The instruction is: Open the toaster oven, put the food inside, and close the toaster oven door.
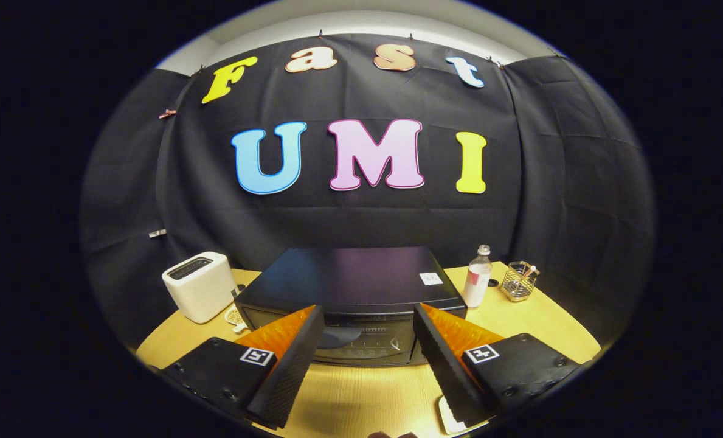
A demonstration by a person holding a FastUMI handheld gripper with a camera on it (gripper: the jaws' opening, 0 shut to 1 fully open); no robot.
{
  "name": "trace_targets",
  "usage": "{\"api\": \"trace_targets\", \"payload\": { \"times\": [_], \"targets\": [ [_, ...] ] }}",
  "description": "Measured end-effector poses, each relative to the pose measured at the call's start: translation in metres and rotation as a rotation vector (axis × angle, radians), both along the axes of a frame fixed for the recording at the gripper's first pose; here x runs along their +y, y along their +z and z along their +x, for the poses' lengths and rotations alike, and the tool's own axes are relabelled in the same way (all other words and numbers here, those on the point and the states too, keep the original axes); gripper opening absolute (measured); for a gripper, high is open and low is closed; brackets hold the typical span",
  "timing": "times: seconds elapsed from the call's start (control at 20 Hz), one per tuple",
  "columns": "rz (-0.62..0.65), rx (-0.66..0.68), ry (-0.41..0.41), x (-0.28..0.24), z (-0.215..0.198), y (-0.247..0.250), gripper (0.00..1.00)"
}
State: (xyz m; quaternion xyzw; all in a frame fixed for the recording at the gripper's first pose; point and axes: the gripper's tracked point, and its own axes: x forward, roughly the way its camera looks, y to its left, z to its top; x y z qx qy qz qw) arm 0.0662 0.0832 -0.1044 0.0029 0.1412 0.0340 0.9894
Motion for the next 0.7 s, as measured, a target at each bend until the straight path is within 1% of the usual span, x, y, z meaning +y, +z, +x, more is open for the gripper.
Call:
{"api": "trace_targets", "payload": {
  "times": [0.45, 0.6, 0.7],
  "targets": [
    [-0.010, 0.084, -0.039, 0.032, 0.039, -0.046, 0.98],
    [-0.022, 0.116, -0.042, 0.039, 0.044, -0.061, 0.98],
    [-0.021, 0.107, -0.043, 0.041, 0.047, -0.061, 0.98]
  ]
}}
